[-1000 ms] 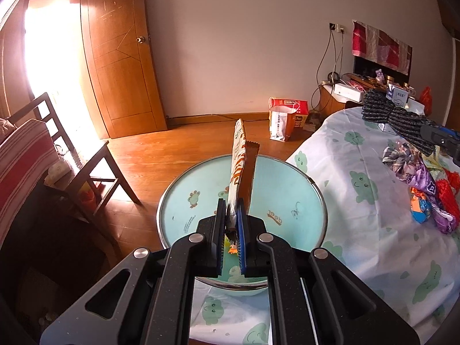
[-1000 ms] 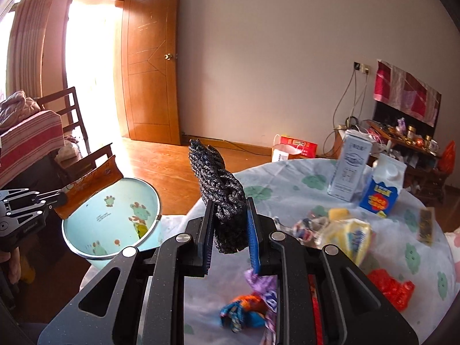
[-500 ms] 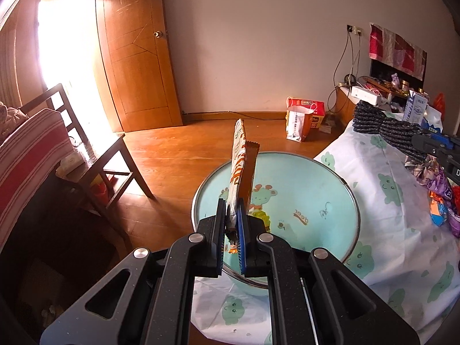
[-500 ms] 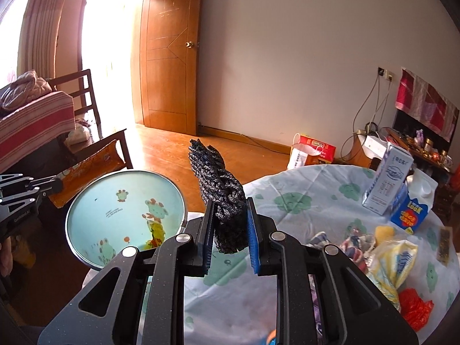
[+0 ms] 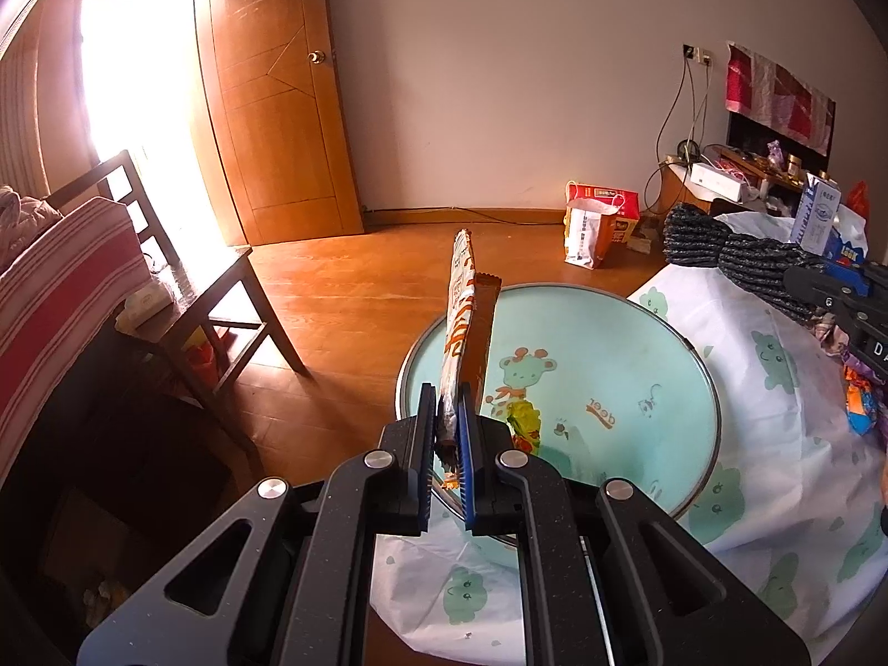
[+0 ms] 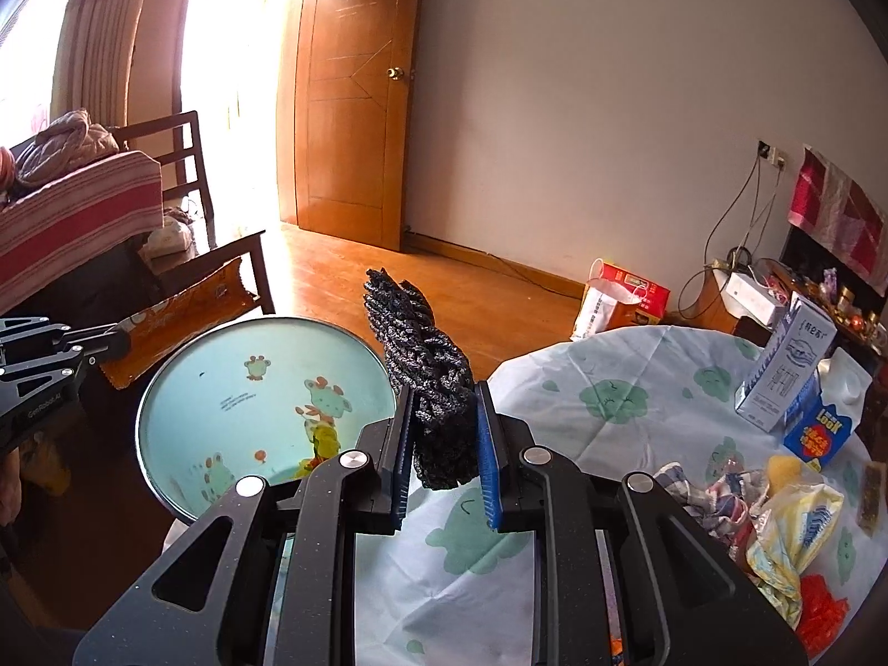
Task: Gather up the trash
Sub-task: 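Carry the snack packet with the left tool over the wastebasket while the right tool carries the black net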
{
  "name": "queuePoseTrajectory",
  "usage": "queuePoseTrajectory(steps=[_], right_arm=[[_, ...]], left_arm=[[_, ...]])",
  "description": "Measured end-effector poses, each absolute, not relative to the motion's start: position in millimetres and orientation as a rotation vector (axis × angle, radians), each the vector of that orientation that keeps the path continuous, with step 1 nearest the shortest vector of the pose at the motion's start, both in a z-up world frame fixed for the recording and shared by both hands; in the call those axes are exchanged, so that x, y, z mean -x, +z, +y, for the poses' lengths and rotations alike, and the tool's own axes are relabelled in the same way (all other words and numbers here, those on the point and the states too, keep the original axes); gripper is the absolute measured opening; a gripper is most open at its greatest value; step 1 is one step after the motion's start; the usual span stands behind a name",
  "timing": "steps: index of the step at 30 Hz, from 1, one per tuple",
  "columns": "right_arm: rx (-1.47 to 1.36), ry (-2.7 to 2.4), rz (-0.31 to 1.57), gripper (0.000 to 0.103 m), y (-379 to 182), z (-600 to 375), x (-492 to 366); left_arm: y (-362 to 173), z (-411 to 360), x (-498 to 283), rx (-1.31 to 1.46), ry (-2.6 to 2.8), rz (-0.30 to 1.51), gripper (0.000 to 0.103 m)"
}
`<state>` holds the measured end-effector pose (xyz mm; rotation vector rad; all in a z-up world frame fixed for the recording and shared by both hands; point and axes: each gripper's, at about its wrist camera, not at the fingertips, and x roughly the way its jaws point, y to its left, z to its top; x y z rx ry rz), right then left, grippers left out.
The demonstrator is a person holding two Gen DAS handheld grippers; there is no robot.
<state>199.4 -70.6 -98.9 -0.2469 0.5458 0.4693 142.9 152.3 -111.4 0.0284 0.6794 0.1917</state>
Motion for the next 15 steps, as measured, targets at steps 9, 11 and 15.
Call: queuePoseTrajectory(steps=[9,11,15], right_arm=[[0.266,0.488,0.555,0.021,-101.9,-62.5,-198.1],[0.270,0.491,0.557,0.021,-102.2,-61.2,-198.2],[0.271,0.494,0.556,0.021,-102.1,-60.0,-197.5]], left_arm=[[-111.5,153.5,-143.9,-0.024,0.192,0.682,0.007],[-111.4,153.7,-144.1,-0.025,0.191,0.681,0.007],[-111.3,153.5,-143.9,-0.025,0.192,0.682,0.007]])
